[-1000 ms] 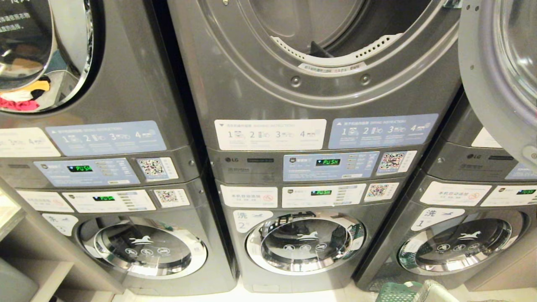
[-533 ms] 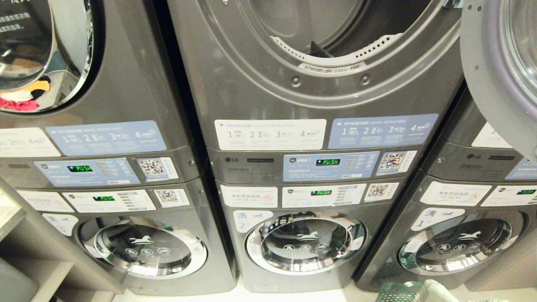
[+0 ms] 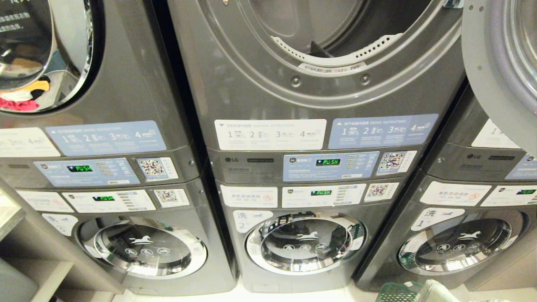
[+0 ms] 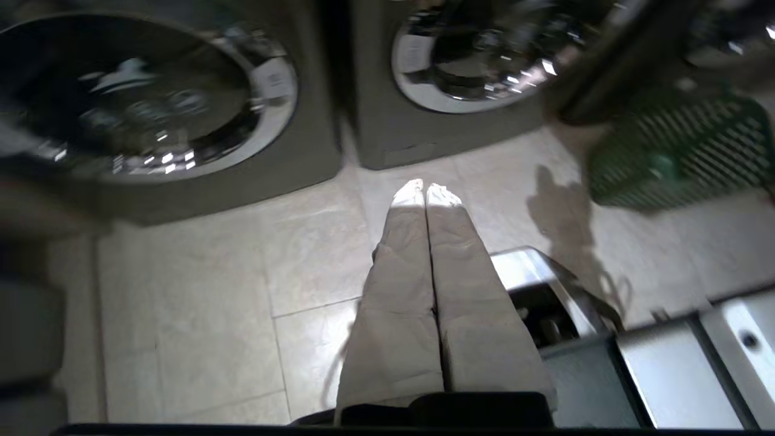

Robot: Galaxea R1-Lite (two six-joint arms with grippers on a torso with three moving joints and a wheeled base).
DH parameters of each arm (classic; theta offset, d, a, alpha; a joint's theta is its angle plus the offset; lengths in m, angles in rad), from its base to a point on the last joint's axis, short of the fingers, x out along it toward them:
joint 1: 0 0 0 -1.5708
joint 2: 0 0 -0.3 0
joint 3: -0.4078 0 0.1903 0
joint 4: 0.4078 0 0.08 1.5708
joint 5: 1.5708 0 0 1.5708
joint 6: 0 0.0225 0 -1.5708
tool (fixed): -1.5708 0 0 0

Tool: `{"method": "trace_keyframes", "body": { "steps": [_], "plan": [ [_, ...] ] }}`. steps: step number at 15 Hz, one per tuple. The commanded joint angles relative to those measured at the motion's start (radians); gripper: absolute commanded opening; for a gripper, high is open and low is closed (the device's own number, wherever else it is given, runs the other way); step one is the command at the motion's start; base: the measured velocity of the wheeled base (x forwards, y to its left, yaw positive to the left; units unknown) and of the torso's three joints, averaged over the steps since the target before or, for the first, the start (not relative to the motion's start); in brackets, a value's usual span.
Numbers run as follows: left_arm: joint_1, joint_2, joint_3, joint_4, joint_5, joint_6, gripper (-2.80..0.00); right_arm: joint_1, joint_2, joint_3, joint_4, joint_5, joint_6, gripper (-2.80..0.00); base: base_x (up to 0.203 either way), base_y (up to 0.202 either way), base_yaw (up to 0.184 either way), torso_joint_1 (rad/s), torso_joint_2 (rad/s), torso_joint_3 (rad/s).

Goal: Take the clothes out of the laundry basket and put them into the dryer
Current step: Open the dryer

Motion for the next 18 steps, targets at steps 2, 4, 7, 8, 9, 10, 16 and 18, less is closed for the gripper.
{"method": "trace_keyframes", "body": {
  "steps": [2, 4, 7, 8, 9, 10, 16, 18],
  "plan": [
    [0.333, -0.03, 0.001, 0.009, -0.002, 0.008, -2.8, 0.0, 0.001, -0.001, 0.001, 0.0, -0.005, -2.8, 0.0, 0.0, 0.0, 0.0, 0.0, 0.0],
    [0.437, -0.065, 0.035, -0.098, -0.027, 0.036, -2.8, 0.0, 0.001, -0.001, 0.002, 0.0, -0.005, -2.8, 0.0, 0.0, 0.0, 0.0, 0.0, 0.0],
    [0.363, -0.073, 0.048, -0.13, -0.064, 0.106, -2.8, 0.0, 0.001, -0.001, 0.004, 0.002, -0.01, -2.8, 0.0, 0.0, 0.0, 0.0, 0.0, 0.0],
    [0.312, -0.085, 0.05, -0.127, -0.065, 0.105, -2.8, 0.0, 0.001, -0.001, 0.004, 0.002, -0.012, -2.8, 0.0, 0.0, 0.0, 0.0, 0.0, 0.0],
    [0.255, -0.114, 0.051, -0.12, -0.066, 0.107, -2.8, 0.0, 0.001, -0.001, 0.002, 0.002, -0.006, -2.8, 0.0, 0.0, 0.0, 0.0, 0.0, 0.0],
    [0.232, -0.147, 0.05, -0.114, -0.067, 0.109, -2.8, 0.0, 0.001, -0.001, 0.002, 0.0, 0.001, -2.8, 0.0, 0.0, 0.0, 0.0, 0.0, 0.0],
    [0.253, -0.356, 0.055, -0.123, -0.056, 0.097, -2.8, -0.001, 0.001, -0.001, 0.002, -0.003, 0.001, -2.8, 0.0, 0.0, 0.0, 0.0, 0.0, 0.0],
    [0.253, -0.356, 0.055, -0.123, -0.056, 0.097, -2.8, -0.001, 0.001, -0.001, 0.002, -0.003, -0.004, -2.8, 0.0, 0.0, 0.0, 0.0, 0.0, 0.0]
  ]
}}
